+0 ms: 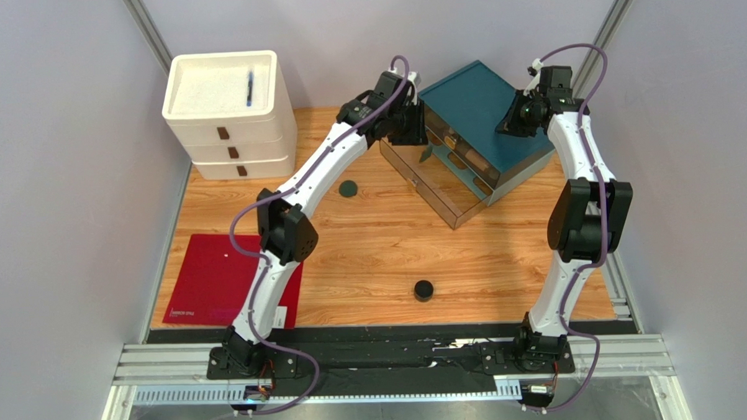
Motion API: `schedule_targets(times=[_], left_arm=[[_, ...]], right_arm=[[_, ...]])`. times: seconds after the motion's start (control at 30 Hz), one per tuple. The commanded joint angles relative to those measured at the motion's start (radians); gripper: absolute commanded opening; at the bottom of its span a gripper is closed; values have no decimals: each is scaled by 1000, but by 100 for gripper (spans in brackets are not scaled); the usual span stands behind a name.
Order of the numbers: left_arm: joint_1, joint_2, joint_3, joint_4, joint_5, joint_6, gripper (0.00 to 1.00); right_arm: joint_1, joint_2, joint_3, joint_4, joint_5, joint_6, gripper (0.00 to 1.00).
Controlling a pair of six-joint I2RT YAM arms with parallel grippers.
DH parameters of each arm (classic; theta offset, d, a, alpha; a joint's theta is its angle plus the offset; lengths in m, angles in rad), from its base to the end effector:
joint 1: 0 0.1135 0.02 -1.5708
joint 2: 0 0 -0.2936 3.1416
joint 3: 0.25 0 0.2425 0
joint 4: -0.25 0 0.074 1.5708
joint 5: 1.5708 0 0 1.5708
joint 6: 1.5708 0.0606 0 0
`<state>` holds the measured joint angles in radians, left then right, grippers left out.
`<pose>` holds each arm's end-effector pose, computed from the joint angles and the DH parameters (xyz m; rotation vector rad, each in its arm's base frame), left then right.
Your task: Organize the makeup
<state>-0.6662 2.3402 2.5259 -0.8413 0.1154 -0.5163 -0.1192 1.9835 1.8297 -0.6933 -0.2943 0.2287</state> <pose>0.4285 -0.3457 0.3449 0.2410 2.3226 -0.7527 0.4653 -0.0380 0.3068 0.2834 2.3925 0.4058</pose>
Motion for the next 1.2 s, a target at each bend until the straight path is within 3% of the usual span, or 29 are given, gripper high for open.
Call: schedule_targets(times=[0.0, 0.23, 0.4, 0.6, 1.17], left_arm=[[-3, 62, 21, -38, 1, -63, 53], [43, 5, -57, -41, -14, -57, 58], [145, -139, -379, 13, -36, -41, 58], [266, -205, -578, -16, -59, -10, 60], [283, 62, -417, -156, -56, 25, 59]], right_arm=[[0, 75, -73, -226, 99, -42, 1], [0, 74, -75, -227, 101, -40, 1], [0, 71, -83, -224, 98, -40, 1], [4, 80, -84, -219, 95, -38, 1], [13, 94, -67, -226, 96, -40, 1]])
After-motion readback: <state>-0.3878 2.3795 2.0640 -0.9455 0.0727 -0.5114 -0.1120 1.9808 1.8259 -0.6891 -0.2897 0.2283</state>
